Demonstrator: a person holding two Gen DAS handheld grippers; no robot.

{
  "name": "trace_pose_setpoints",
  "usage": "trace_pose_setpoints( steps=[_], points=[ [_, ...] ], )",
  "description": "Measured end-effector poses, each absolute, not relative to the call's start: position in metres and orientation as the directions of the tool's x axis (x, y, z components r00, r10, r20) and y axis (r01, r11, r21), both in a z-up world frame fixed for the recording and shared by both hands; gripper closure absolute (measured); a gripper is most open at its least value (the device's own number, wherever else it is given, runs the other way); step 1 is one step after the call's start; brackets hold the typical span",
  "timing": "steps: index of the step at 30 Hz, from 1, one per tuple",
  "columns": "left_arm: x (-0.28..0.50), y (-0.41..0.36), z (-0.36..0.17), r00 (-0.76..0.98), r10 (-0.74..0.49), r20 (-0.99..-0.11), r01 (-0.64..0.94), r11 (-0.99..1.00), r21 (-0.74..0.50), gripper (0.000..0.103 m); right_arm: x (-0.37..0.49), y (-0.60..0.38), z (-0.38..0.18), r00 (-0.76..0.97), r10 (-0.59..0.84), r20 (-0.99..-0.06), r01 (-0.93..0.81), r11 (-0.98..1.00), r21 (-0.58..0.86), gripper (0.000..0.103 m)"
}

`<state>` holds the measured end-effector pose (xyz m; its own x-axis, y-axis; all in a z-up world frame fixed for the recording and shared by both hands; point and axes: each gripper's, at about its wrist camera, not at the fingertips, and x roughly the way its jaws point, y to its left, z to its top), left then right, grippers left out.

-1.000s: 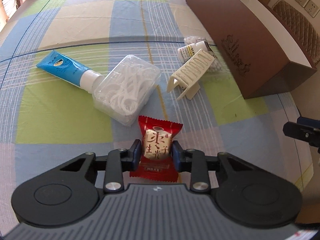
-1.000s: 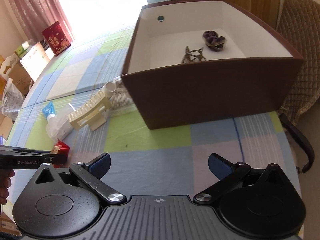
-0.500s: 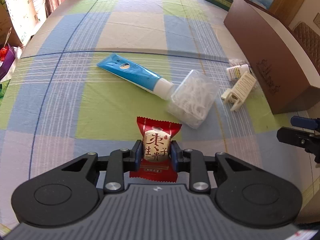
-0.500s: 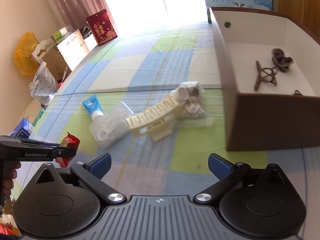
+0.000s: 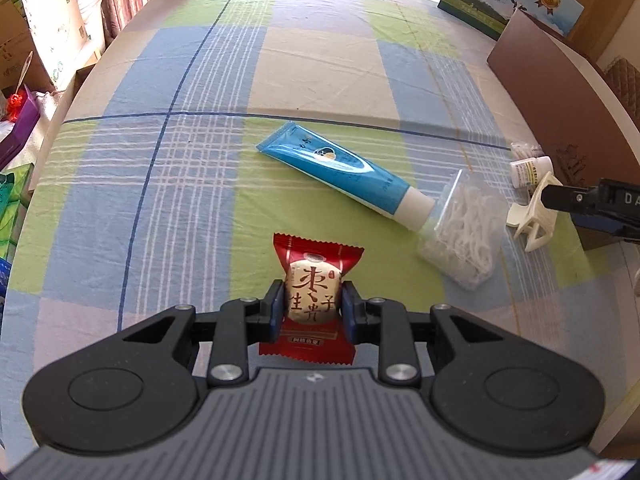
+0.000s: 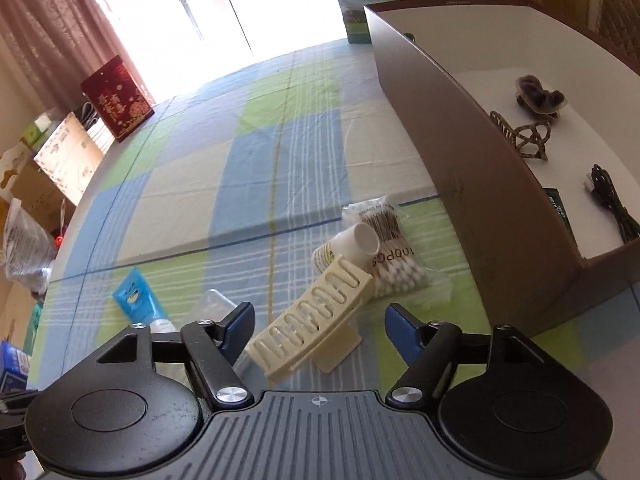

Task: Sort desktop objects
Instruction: 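Carry red snack packet in left tool while right tool carries white clip over box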

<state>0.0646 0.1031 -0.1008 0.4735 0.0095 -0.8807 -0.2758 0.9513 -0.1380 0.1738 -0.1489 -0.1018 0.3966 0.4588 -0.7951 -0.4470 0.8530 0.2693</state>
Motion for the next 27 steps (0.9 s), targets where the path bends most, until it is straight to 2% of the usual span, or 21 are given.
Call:
trace_pose_setpoints(
  steps=[3,8,16,27],
  points=[
    [0.069,0.111,-0.103,0.476,0.002,-0.879,-0.275,0.950,-0.146,0.079,0.179,-0.138,-0.109,0.392,0.423,-0.817,-0.440,0.866,0.237,0.049],
    [0.071,0.119,-0.107,0.478,-0.017,-0.878,-0.268,0.949,-0.164,0.079,0.178,-0.136,-0.116,0.350,0.407,-0.844,-0.502,0.842,0.198,0.076],
    [0.075,0.119,-0.109,0.486,-0.034,-0.873,-0.244,0.954,-0.173,0.078,0.164,-0.140,-0.116,0.318,0.389,-0.864,-0.616,0.778,0.124,0.078],
    [0.063,0.097,-0.106,0.477,-0.064,-0.876,-0.209,0.960,-0.184,0.079,0.144,-0.162,-0.112,0.252,0.439,-0.863,-0.649,0.738,0.186,0.078]
  ],
)
